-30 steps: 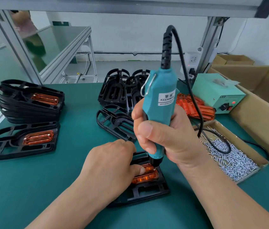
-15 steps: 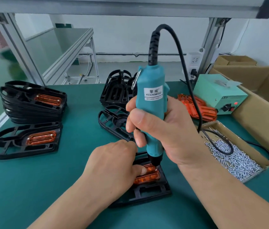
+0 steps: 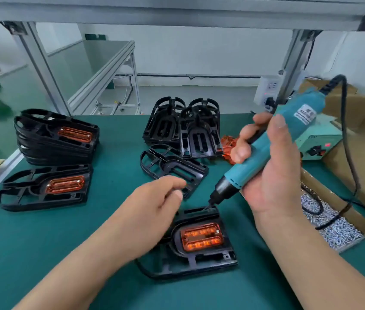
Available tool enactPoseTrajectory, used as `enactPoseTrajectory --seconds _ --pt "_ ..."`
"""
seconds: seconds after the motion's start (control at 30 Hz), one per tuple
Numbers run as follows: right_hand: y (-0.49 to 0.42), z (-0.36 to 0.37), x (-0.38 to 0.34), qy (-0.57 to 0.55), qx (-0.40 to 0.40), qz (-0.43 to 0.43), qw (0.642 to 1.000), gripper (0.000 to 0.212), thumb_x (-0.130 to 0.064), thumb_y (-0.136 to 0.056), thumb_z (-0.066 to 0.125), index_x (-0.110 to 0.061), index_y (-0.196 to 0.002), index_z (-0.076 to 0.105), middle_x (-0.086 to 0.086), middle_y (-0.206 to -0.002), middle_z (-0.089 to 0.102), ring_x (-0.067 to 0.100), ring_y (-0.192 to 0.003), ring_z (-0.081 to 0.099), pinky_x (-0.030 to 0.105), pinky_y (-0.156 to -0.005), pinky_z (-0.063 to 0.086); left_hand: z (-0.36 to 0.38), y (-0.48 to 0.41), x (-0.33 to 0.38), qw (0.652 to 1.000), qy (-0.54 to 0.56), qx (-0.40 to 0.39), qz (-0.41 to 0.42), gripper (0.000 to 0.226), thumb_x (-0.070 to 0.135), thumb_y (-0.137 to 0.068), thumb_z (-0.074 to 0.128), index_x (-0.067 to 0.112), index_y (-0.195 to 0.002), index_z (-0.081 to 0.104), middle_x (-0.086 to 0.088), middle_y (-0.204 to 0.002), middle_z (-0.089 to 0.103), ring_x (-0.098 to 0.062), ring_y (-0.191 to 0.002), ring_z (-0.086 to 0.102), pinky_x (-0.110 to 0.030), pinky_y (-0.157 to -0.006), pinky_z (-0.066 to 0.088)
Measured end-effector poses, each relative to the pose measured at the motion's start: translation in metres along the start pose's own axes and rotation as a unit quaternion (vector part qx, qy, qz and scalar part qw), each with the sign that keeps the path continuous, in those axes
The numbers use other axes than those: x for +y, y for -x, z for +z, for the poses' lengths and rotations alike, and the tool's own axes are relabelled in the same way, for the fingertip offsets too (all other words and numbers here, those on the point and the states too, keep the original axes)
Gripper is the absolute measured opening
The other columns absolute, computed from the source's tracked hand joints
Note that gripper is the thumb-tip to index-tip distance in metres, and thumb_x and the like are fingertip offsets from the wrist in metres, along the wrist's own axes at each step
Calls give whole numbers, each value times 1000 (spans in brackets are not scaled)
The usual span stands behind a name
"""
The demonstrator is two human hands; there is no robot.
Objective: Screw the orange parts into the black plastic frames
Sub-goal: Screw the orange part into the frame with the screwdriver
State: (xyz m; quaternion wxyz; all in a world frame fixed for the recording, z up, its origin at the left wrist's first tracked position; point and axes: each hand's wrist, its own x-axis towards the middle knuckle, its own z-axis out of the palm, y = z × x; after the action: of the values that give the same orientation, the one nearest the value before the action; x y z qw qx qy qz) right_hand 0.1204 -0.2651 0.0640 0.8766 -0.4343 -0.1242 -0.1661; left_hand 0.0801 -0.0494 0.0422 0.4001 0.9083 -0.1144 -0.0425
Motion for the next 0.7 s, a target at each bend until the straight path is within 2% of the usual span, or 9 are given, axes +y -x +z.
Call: enactPoseTrajectory --seconds 0.07,0.13,0.23,0.33,0.43,0.5,0.57,0.6,0.7 --pt "-1 -5 0 -18 31 4 999 20 -35 -108 58 -15 -105 60 3 -87 63 13 -61 54 25 -60 47 -10 -3 -3 989 150 2 -22 36 15 -107 45 39 -122 67 7 -97 74 -14 -78 67 -26 -74 54" --pt "-1 -7 1 -35 54 8 998 22 -36 -107 62 -14 -107 57 2 -88 62 13 -62 53 26 -62 47 -14 -4 -1 962 271 -21 -29 45 -3 -104 45 27 -119 74 -2 -104 78 -17 -86 73 -27 -79 58" --pt "0 -7 2 -54 70 13 996 23 -36 -106 64 -14 -107 57 2 -88 62 13 -63 54 26 -63 47 -16 -4 2 931 359 -48 -39 38 -8 -102 52 17 -114 77 -10 -111 78 -23 -95 77 -24 -79 60" --pt "2 -8 2 -68 75 24 995 23 -37 -106 64 -15 -106 58 2 -89 63 13 -64 55 25 -64 49 -15 -5 -1 942 325 -68 -53 23 0 -103 58 13 -112 75 -8 -106 80 -23 -98 78 -23 -84 60" --pt "3 -7 2 -83 81 29 993 23 -38 -107 63 -16 -104 59 1 -89 63 12 -65 55 25 -65 49 -13 -3 2 942 319 -92 -56 13 7 -101 67 12 -96 78 -12 -96 80 -21 -93 78 -22 -78 61" --pt "2 -7 0 -98 80 31 992 23 -39 -107 62 -16 -103 60 1 -89 63 11 -65 55 24 -65 49 -11 -2 3 952 294 -79 -44 12 13 -99 71 16 -91 79 -9 -86 79 -15 -77 76 -21 -66 58" --pt "3 -6 -2 -108 74 31 991 24 -41 -107 62 -17 -103 60 1 -89 63 11 -65 55 23 -65 48 -10 -1 2 970 236 -53 -27 8 22 -97 75 24 -91 80 -1 -72 73 -10 -58 62 -21 -54 51" --pt "3 -6 -3 -111 70 30 991 25 -41 -107 62 -17 -103 61 0 -89 63 10 -66 55 23 -65 48 -10 -1 2 974 220 -48 -23 5 25 -96 76 26 -93 80 1 -69 69 -11 -55 57 -22 -52 48" --pt "4 -4 -6 -115 62 29 991 26 -43 -107 62 -18 -103 60 0 -89 63 10 -66 54 23 -65 47 -8 -1 5 962 264 -70 -31 6 19 -94 77 22 -92 81 -5 -74 73 -14 -66 66 -23 -57 52"
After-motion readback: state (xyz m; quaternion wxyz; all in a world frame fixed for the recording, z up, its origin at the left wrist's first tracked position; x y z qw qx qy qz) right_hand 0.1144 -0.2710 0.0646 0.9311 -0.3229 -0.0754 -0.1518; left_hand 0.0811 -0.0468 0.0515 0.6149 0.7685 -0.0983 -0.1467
